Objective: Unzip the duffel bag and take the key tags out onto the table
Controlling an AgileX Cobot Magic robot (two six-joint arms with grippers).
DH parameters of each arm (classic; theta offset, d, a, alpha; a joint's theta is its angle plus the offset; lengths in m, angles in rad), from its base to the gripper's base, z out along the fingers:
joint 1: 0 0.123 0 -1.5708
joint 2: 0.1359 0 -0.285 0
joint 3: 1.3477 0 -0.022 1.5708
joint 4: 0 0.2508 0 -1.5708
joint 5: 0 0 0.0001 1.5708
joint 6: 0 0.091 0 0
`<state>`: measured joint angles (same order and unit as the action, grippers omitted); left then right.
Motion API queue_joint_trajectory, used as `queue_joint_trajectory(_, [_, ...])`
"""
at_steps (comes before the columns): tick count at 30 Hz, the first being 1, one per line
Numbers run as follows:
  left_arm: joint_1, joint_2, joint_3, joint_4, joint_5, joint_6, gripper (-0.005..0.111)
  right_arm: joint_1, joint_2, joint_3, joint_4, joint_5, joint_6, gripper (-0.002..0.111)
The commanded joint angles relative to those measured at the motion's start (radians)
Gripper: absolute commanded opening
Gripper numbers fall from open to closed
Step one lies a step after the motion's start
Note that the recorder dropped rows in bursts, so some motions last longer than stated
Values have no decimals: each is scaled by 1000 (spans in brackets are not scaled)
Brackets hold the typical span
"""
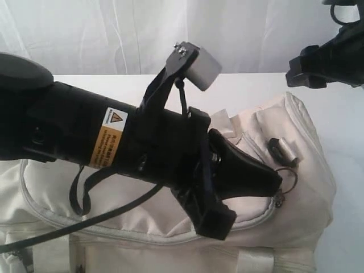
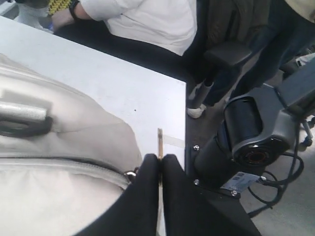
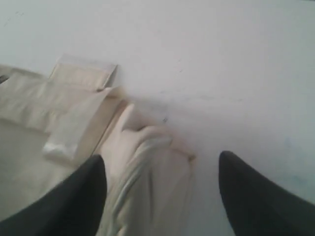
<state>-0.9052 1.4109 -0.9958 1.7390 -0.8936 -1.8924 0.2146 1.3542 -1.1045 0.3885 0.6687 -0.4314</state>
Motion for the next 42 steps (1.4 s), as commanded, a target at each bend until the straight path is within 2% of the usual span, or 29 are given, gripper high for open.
queue_joint_trajectory(1, [-4, -13, 7, 5, 95, 9, 0, -5, -59, -5, 109, 263, -8, 61])
queue_joint_trajectory(6, [-4, -13, 7, 5, 220, 12, 0, 9, -70, -5, 198, 466, -8, 61])
queue_joint_trajectory(11, [-4, -13, 7, 5, 291, 31, 0, 58, -70, 21, 198, 505, -8, 61])
queue_joint_trajectory(24, [-4, -13, 7, 5, 231, 38, 0, 87, 3, 81, 203, 476, -8, 59])
queue_joint_trajectory(29, [-4, -13, 7, 5, 233, 49, 0, 87, 57, 81, 209, 477, -8, 46])
queue_joint_trajectory(36, [-4, -13, 7, 5, 233, 54, 0, 87, 101, 81, 209, 458, -10, 13])
queue_joint_trajectory(39, [-4, -13, 7, 5, 231, 54, 0, 87, 103, 81, 209, 398, -18, 0])
queue_joint_trajectory(42, [-4, -13, 7, 5, 216, 54, 0, 87, 103, 76, 209, 348, -18, 0])
